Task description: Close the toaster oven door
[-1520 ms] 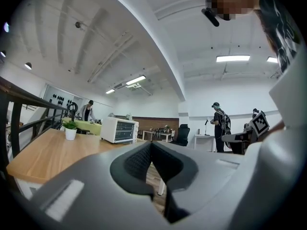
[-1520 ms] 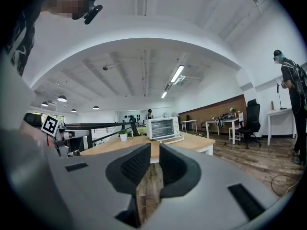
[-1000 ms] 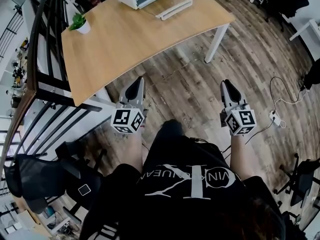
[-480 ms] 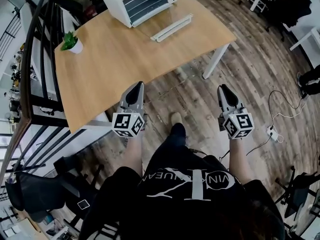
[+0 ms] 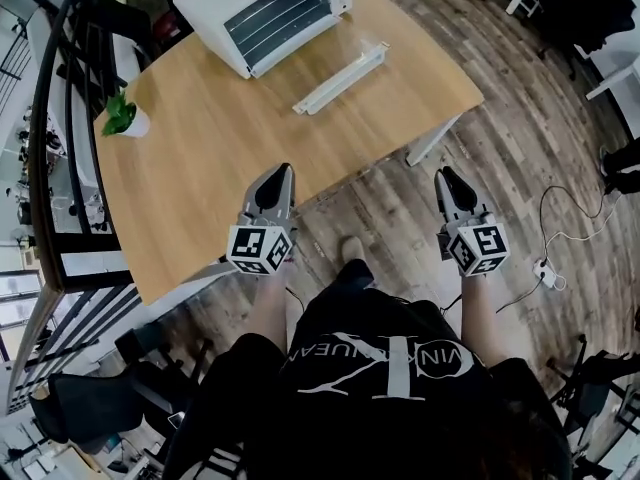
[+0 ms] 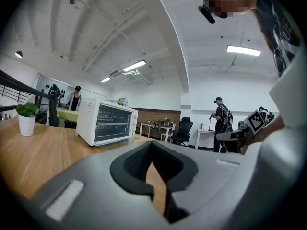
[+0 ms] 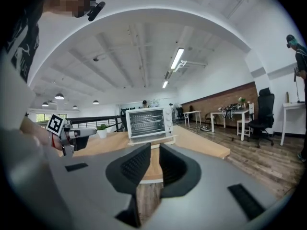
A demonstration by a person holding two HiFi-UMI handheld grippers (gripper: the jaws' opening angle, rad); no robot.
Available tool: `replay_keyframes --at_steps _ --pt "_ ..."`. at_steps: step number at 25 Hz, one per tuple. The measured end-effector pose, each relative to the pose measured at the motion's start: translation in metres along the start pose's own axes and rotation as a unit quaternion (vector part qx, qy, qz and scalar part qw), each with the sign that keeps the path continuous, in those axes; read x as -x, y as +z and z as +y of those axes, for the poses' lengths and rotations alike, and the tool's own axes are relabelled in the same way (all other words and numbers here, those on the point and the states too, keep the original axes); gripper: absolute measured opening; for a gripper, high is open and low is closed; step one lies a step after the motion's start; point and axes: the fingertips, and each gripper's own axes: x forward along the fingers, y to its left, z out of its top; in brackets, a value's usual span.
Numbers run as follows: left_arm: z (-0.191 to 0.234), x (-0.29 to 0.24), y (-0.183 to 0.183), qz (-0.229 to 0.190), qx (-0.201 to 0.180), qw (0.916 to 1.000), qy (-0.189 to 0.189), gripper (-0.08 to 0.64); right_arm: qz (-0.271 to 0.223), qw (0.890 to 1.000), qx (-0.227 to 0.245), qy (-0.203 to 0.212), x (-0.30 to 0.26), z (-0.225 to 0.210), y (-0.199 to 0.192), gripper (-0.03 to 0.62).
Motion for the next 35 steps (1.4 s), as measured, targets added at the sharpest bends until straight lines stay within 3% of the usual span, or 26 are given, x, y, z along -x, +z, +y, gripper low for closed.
replay_keyframes --at_steps 10,19,26,32,35 --pt "0.038 -0.064 -0.009 0.011 0.013 0.9998 0.012 0.009 0.026 0.999 0.002 0.019 -0.082 -0.032 0.002 0.015" --pt "0.033 -0.079 -0.021 0.024 0.030 0.9991 0.018 0.009 0.071 0.997 0.016 0.037 -0.130 -0.055 -0.003 0.015" --pt "0.032 -0.101 -0.027 0.024 0.049 0.9961 0.069 0.009 0.095 0.992 0.016 0.087 -0.186 -0.089 -0.008 0.015" --pt "0.038 -0.126 -0.031 0.026 0.081 0.9886 0.124 0.009 0.131 0.981 0.014 0.145 -0.240 -0.106 -0.016 0.018" --pt "0.037 -0.145 -0.027 0.019 0.088 0.9864 0.137 0.009 0.144 0.975 0.007 0.172 -0.261 -0.115 -0.018 0.067"
